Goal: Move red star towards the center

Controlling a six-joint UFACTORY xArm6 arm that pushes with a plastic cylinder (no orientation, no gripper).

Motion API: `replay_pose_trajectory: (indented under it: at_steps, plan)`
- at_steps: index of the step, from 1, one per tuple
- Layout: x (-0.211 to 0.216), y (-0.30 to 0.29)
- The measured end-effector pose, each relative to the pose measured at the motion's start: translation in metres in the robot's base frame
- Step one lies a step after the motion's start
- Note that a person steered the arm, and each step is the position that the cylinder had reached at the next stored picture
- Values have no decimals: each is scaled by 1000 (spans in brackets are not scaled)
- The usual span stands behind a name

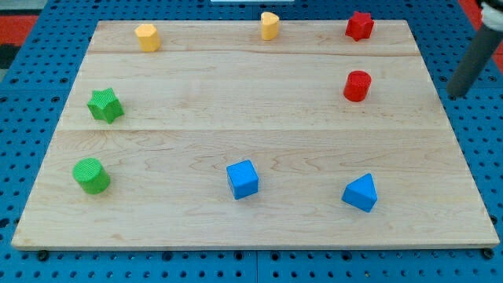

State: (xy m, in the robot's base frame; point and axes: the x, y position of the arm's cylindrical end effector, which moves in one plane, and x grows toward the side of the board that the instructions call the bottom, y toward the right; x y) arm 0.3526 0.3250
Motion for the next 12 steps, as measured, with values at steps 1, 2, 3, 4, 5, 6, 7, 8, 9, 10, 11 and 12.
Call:
replay_pose_trajectory:
  at_steps: [1,2,3,4,5,6,7,8,9,10,11,12]
  plan:
    - [-52,19]
    - [-53,21]
    - [-104,12]
    - [-161,-66]
    - [-161,-96]
    - [-147,-146]
    - [-140,-190]
    - [-117,-235]
    - [-96,-291]
    - [-80,-307]
    - [-99,-323]
    - [-109,-348]
